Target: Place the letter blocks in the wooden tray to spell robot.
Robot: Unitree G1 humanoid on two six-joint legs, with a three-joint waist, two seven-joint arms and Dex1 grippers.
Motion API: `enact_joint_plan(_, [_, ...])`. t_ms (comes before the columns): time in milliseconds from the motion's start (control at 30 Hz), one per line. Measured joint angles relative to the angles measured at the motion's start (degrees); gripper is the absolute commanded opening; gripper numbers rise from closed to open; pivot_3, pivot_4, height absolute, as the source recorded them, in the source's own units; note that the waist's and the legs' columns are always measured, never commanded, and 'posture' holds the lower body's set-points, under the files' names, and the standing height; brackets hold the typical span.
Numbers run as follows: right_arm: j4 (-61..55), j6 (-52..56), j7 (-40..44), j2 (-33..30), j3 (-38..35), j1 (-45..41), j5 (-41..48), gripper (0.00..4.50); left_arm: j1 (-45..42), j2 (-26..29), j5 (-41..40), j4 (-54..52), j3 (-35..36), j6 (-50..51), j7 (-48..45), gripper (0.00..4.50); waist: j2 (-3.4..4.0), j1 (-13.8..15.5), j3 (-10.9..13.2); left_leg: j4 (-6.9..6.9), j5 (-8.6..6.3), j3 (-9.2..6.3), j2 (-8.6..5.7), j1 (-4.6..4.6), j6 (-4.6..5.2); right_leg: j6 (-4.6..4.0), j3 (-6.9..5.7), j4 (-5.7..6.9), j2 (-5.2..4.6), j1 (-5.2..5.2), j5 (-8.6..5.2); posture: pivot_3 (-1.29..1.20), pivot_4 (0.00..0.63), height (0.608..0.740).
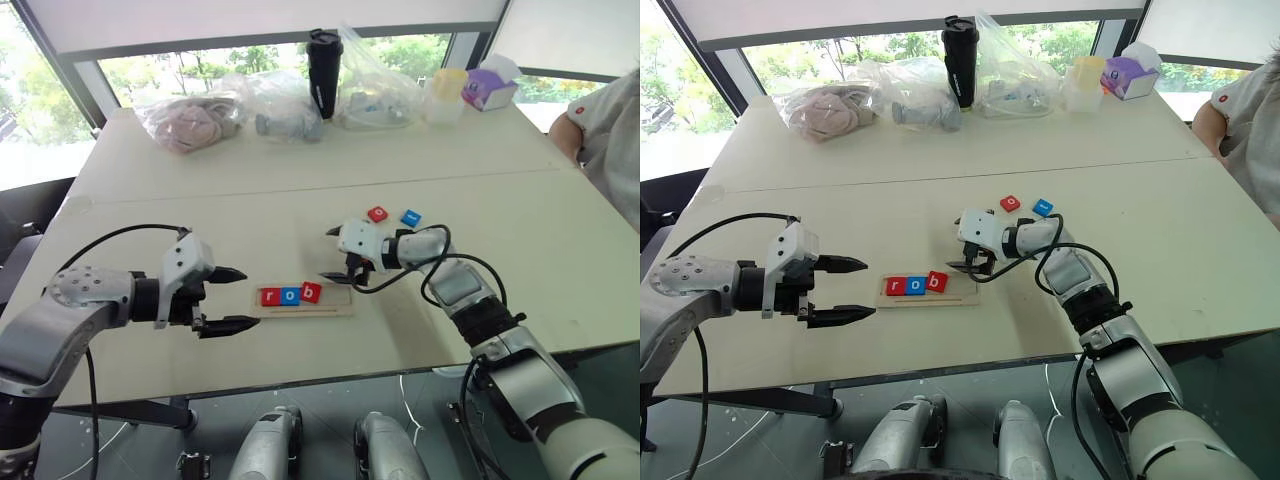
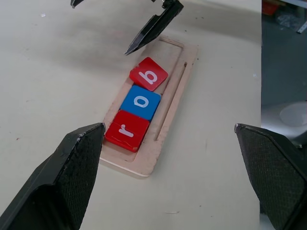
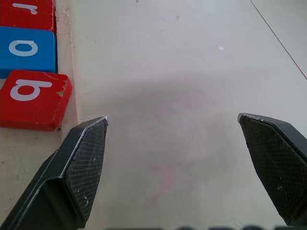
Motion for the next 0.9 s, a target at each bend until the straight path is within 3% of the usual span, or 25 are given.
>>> enact_joint_plan(400, [-0.36,-1.56,4.56,1.79,0.91,0.69,0.09,4.48,1.77,-0.04,-0.17,-0.88,0.14,0.39,1.65,4.5,0.0,-0.09,0.0,-0.01,0.0,0.0,0.0,0.02,-0.01,0.01,0.0,0.05,0.0,-0.02,0.01,0.0,0.15,0.74])
enact_joint_plan(767, [-1.88,-0.48,3.49,2.44,0.98,1.26,-0.03,4.48,1.71,-0.51,-0.19,-1.0,0.13,0.4,2.13,4.5,0.0,-0.08,0.0,-0.01,0.0,0.0,0.0,0.02,-0.01,0.01,0.0,0.05,0.0,-0.04,0.01,0.0,0.15,0.74])
enact_joint_plan(900, [1.33,5.61,-0.15,1.57,-5.55,-1.8,3.58,4.48,0.03,-1.78,-0.19,-0.83,0.14,0.4,3.18,4.5,0.03,0.28,0.03,0.02,0.01,0.0,0.0,0.0,-0.03,-0.03,0.0,0.05,0.0,-0.04,0.04,0.0,0.15,0.74])
